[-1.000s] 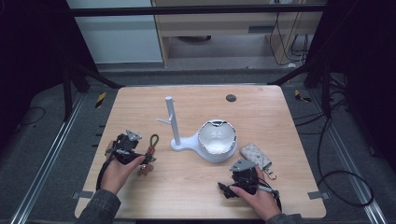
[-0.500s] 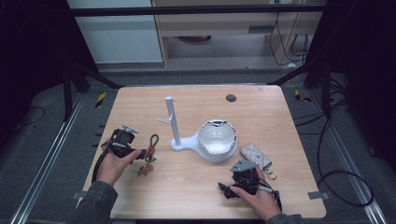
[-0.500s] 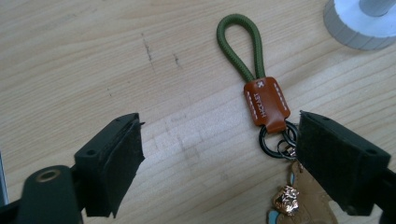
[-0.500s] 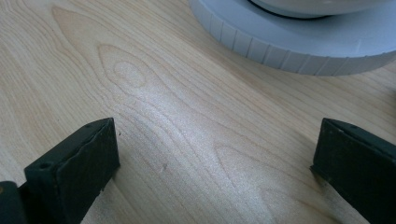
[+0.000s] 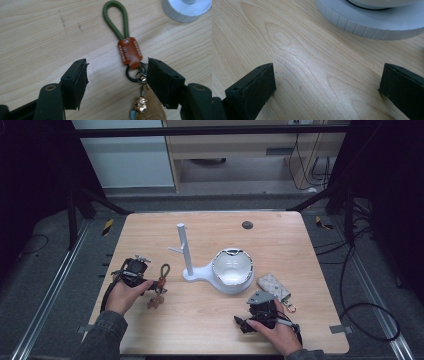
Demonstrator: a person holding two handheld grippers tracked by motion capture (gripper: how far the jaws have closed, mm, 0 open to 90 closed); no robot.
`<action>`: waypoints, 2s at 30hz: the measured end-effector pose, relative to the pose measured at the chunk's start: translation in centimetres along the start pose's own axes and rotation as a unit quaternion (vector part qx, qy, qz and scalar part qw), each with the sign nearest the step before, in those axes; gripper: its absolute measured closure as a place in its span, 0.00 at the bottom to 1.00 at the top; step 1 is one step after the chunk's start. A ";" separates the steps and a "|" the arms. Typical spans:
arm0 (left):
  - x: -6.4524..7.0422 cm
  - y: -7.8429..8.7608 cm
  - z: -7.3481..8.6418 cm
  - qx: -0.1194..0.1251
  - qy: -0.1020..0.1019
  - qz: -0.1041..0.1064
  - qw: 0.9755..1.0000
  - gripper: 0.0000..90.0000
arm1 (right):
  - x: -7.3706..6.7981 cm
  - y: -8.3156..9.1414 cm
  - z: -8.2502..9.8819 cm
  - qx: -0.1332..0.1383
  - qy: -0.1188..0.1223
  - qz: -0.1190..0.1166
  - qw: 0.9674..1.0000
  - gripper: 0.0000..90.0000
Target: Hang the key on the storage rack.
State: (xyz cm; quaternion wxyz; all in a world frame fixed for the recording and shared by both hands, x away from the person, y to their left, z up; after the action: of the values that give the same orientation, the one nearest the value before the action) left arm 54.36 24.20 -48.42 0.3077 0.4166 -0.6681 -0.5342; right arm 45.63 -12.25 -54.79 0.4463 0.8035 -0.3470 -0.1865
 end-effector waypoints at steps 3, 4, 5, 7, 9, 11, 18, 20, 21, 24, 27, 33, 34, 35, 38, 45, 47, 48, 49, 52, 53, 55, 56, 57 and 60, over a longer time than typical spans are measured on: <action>0.5 -0.2 -0.4 -0.003 -0.003 0.005 1.000 0.41 | 0.0 0.0 0.0 -0.001 -0.001 0.000 1.000 0.00; 0.6 -0.4 -0.6 -0.002 -0.002 0.010 1.000 0.42 | 0.0 0.0 0.1 -0.001 -0.001 0.000 1.000 0.00; 0.6 -0.5 -0.8 0.000 0.002 0.013 1.000 0.44 | 0.0 0.0 0.1 -0.001 -0.001 0.000 1.000 0.00; 0.6 -0.8 -1.1 -0.002 0.004 0.017 1.000 0.48 | 0.0 0.0 0.1 -0.001 0.000 -0.001 1.000 0.00; 0.7 -1.3 -1.3 -0.006 0.005 0.019 1.000 0.49 | 0.0 0.1 0.1 -0.001 0.001 -0.001 1.000 0.00; 0.8 -1.6 -1.5 -0.008 0.007 0.018 1.000 0.51 | 0.0 0.1 0.1 -0.001 0.001 -0.001 1.000 0.00; 1.2 -2.3 -2.0 -0.012 0.010 0.014 1.000 0.55 | 0.0 0.1 0.1 0.000 0.003 -0.001 1.000 0.00; 1.2 -2.5 -2.1 -0.011 0.014 0.016 1.000 0.57 | 0.0 0.1 0.2 0.000 0.002 -0.001 1.000 0.00; 1.2 -2.6 -2.2 -0.012 0.015 0.016 1.000 0.57 | 0.0 0.1 0.2 0.000 0.003 -0.002 1.000 0.00; 1.2 -2.8 -2.3 -0.012 0.018 0.014 1.000 0.58 | 0.0 0.1 0.2 0.000 0.003 -0.002 1.000 0.00; 1.1 -2.9 -2.3 -0.010 0.020 0.015 1.000 0.61 | 0.0 0.1 0.2 0.000 0.003 -0.002 1.000 0.00; 1.1 -3.0 -2.2 -0.012 0.022 0.019 1.000 0.64 | -0.1 0.1 0.2 0.000 0.003 -0.003 1.000 0.00; 1.1 -3.0 -2.2 -0.012 0.021 0.020 1.000 0.65 | -0.1 0.1 0.2 0.000 0.004 -0.003 1.000 0.00; 1.2 -3.1 -2.2 -0.014 0.020 0.021 1.000 0.65 | -0.1 0.1 0.2 0.000 0.004 -0.003 1.000 0.00; 1.3 -3.4 -2.3 -0.017 0.017 0.017 1.000 0.66 | -0.1 0.1 0.2 0.000 0.004 -0.003 1.000 0.00; 1.2 -3.6 -2.4 -0.019 0.018 0.011 1.000 0.68 | -0.1 0.1 0.2 0.000 0.005 -0.003 1.000 0.00; 1.2 -3.7 -2.5 -0.018 0.017 0.010 1.000 0.69 | -0.1 0.1 0.3 0.000 0.005 -0.003 1.000 0.00; 1.2 -3.7 -2.5 -0.017 0.016 0.009 1.000 0.69 | -0.1 0.2 0.3 0.000 0.005 -0.003 1.000 0.00; 1.2 -3.7 -2.5 -0.016 0.016 0.009 1.000 0.70 | -0.1 0.1 0.3 0.000 0.005 -0.002 1.000 0.00; 1.0 -3.3 -2.4 0.000 0.019 -0.002 1.000 0.74 | -0.1 0.2 0.3 0.000 0.005 -0.002 1.000 0.00; 0.9 -3.2 -2.3 0.005 0.017 -0.007 1.000 0.74 | -0.1 0.2 0.3 0.000 0.005 -0.002 1.000 0.00; 0.7 -2.8 -1.9 0.013 0.016 0.000 1.000 0.74 | -0.1 0.2 0.3 0.000 0.005 -0.002 1.000 0.00; 0.6 -2.7 -1.7 0.017 0.015 0.003 1.000 0.74 | -0.1 0.2 0.3 0.000 0.005 -0.003 1.000 0.00; 0.5 -2.4 -1.4 0.023 0.015 0.004 1.000 0.74 | -0.1 0.2 0.3 0.000 0.005 -0.003 1.000 0.00; 0.4 -1.9 -0.6 0.039 0.014 0.011 0.999 0.74 | -0.1 0.2 0.3 0.000 0.005 -0.003 1.000 0.00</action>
State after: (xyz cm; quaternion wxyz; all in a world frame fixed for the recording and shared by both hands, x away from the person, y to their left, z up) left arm 55.12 23.46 -50.09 0.3059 0.4285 -0.6888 -0.4983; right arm 45.35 -12.40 -54.80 0.4479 0.8053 -0.3426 -0.1834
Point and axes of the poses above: each handheld gripper's, and its own axes: y roughly backward along the jaws, z roughly out of its underside, x roughly to its right, the point moved 5 cm from there along -y, roughly forward along the jaws, and after that the axes turned 14 degrees about -x, right-handed, at the moved point
